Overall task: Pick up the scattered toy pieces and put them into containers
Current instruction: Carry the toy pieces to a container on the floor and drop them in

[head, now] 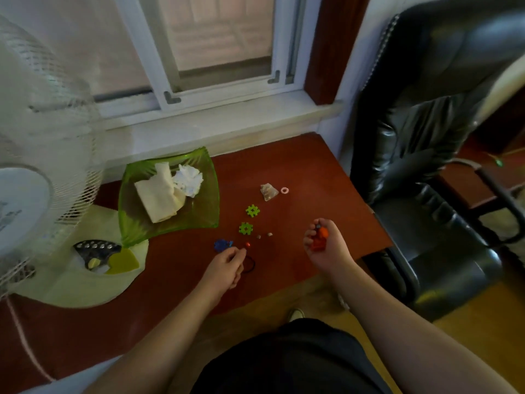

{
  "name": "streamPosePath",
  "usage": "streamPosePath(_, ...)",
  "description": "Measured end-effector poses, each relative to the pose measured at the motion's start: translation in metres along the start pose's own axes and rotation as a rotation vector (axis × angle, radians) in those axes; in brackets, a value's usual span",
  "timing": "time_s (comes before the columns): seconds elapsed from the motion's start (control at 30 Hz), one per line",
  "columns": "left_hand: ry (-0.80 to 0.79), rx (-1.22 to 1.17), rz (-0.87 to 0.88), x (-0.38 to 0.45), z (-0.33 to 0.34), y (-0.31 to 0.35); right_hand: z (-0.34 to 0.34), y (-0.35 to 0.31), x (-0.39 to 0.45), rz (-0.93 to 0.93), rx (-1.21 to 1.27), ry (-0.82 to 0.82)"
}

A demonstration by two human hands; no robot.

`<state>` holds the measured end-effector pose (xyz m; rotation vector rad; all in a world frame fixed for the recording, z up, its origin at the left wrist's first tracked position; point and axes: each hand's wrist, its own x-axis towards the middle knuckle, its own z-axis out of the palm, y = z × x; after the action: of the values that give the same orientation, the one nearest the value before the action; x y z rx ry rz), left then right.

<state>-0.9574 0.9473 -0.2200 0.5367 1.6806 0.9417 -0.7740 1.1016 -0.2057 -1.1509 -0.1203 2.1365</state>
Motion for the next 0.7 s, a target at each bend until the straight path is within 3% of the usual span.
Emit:
streamPosePath(0.1,-0.063,0.035,0.059,0.006,0.023,0.01,-0.02,-0.017,-0.02,-0.065,0.062,0.024)
streamPosePath(0.37,-0.055,0.516,0.399,0.016,0.115,0.046,-0.096,-0.075,-0.086,-0.266,0.306,0.069)
streamPosePath(0.7,-0.417,0.784,0.458,-0.019,0.294,0.071,-0.255,-0.134,-0.186,-0.499,0.575,0.14)
